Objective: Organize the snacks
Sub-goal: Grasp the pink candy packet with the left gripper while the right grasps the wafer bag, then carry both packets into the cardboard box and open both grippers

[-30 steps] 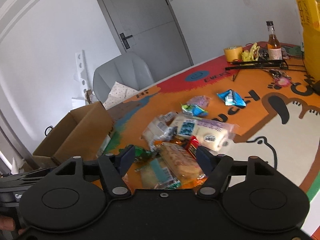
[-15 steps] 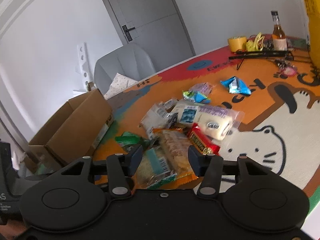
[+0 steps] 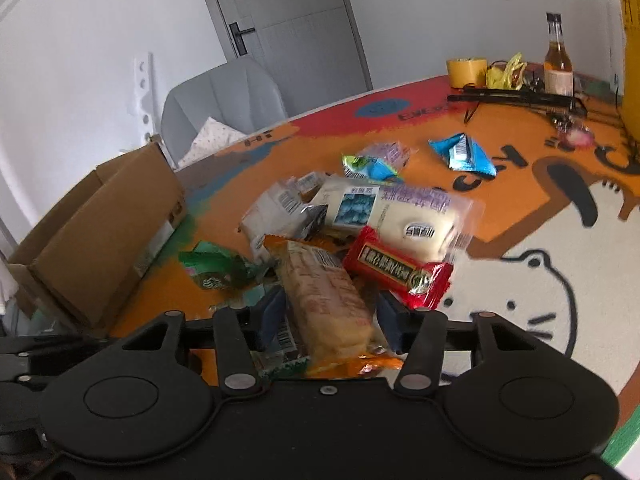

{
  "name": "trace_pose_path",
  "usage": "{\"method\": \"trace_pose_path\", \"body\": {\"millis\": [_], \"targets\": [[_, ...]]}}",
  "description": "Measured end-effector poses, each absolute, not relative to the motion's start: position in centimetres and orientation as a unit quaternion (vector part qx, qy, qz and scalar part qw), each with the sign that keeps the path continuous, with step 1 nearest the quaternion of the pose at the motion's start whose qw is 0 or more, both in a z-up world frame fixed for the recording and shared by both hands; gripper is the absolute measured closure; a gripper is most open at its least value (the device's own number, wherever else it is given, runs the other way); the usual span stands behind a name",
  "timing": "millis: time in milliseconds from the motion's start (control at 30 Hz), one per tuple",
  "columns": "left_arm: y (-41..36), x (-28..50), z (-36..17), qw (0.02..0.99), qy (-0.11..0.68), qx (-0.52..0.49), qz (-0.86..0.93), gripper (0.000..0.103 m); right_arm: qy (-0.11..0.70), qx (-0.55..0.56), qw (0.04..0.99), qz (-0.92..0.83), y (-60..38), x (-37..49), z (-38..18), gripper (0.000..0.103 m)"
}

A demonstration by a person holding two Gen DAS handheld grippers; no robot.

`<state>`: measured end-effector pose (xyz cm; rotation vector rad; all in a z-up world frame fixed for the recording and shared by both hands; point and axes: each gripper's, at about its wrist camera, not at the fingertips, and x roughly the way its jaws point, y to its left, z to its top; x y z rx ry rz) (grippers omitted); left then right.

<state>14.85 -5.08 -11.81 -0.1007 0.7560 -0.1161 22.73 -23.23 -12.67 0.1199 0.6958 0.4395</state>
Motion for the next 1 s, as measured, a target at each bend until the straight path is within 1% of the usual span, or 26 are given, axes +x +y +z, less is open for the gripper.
{"method": "trace_pose_path", "body": {"millis": [33, 67, 100, 167, 533, 1000], "targets": [[-5.1, 14.9, -11.8, 0.927, 0.368, -0.051, -0.057, 0.081, 0.339, 0.058, 0.914, 0.215, -23.3, 22.6, -12.6, 0.057], [-5.1, 14.9, -11.8, 0.926, 0.368, -0.053, -0.059, 0.084, 0.34, 0.06, 0.913, 0.22, -23.4, 22.5, -12.6, 0.064], [-5.0, 15.0, -11.8, 0.925, 0.37, -0.058, -0.062, 0.084, 0.341, 0.064, 0.91, 0.226, -23.5, 22.5, -12.5, 0.069], [-5.0, 14.9, -11.6, 0.925, 0.368, -0.063, -0.069, 0.085, 0.339, 0.058, 0.912, 0.226, -23.4, 22.2, -12.3, 0.071], [-3.5, 13.6, -7.6, 0.948, 0.308, -0.064, -0.054, 0.085, 0.293, 0.066, 0.923, 0.242, -23.0, 21.1, -9.1, 0.071], [0.6, 12.2, -3.4, 0.967, 0.241, -0.081, -0.011, 0.085, 0.255, 0.047, 0.921, 0.29, -18.2, 21.1, -5.4, 0.071]]}}
